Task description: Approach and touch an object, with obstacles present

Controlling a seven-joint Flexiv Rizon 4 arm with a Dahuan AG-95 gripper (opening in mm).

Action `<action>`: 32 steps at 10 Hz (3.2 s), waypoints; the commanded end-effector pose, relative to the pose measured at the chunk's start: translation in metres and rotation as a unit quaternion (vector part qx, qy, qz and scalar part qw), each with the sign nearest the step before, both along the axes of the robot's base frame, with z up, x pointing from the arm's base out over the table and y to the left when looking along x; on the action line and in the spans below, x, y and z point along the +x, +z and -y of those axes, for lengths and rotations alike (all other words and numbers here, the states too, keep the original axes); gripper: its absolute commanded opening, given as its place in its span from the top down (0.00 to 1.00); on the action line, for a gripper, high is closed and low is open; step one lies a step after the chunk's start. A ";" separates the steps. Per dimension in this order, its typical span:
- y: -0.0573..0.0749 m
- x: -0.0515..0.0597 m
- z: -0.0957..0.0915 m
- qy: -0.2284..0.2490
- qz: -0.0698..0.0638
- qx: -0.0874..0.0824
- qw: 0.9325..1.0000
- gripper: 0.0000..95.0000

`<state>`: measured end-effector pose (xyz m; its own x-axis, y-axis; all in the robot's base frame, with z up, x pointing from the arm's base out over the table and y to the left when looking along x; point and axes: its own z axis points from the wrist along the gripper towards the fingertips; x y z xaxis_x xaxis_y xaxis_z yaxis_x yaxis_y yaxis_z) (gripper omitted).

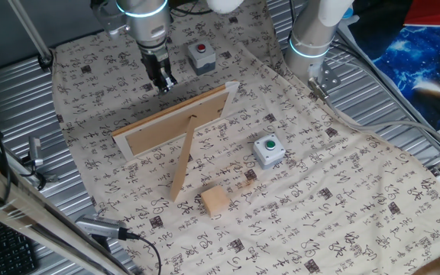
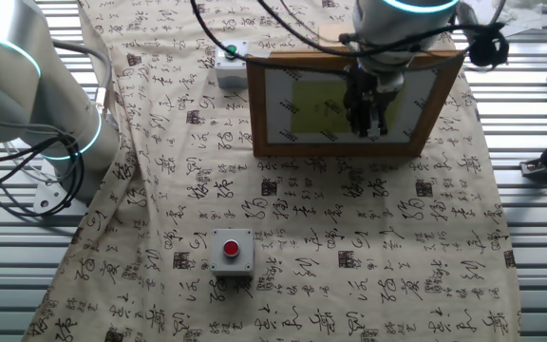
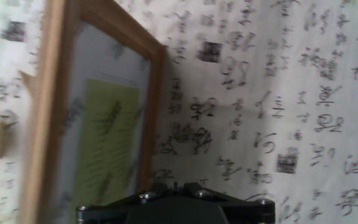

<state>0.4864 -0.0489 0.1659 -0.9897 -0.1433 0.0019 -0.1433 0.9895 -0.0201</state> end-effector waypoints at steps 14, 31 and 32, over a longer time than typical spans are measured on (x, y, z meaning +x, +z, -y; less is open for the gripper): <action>-0.094 0.062 0.035 0.021 0.012 0.007 1.000 1.00; -0.096 0.059 0.036 -0.092 0.046 -0.022 0.994 1.00; -0.098 0.063 0.035 -0.091 0.049 -0.024 0.994 1.00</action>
<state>0.5476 -0.0834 0.0700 -0.9945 0.0459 -0.0945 0.0529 0.9959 -0.0734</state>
